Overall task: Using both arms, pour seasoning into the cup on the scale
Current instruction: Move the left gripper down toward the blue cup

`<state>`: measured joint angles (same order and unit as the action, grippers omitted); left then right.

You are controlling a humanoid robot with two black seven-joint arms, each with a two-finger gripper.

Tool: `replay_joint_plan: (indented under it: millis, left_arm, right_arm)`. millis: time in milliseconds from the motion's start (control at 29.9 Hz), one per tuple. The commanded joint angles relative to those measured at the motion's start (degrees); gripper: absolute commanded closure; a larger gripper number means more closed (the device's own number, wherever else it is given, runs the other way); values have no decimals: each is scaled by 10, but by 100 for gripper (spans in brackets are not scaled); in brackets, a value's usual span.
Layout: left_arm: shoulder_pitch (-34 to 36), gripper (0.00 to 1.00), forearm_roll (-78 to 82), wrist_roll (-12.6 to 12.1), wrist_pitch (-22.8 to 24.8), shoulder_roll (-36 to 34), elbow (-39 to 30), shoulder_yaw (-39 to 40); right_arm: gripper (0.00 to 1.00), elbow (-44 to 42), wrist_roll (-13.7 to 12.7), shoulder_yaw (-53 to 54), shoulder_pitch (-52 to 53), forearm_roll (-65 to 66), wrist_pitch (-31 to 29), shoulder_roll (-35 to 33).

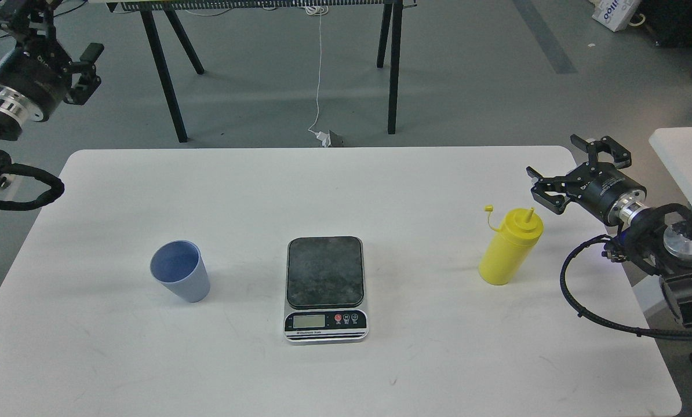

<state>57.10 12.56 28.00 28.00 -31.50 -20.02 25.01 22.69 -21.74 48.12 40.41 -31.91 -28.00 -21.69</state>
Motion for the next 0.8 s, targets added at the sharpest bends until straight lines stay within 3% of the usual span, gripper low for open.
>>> replay_joint_plan:
  millis: [0, 67, 368, 603, 770]
  left_arm:
    - [-1, 5, 0, 0, 0, 1, 0, 0]
    - [-1, 0, 0, 0, 0, 1, -1, 0]
    - [-8, 0, 25, 0, 0, 20, 3, -18]
    - [71, 0, 387, 0, 0, -36, -26, -148]
    - [83, 0, 591, 0, 0, -91, -102, -162]
  right_arm:
    - [1, 0, 0, -2, 1, 0, 0, 1]
    - [1, 0, 0, -2, 2, 0, 0, 1]
    - [1, -1, 3, 0, -1, 0, 0, 2]
    - [1, -1, 3, 0, -2, -1, 0, 2]
    - [1, 0, 3, 0, -3, 0, 0, 2]
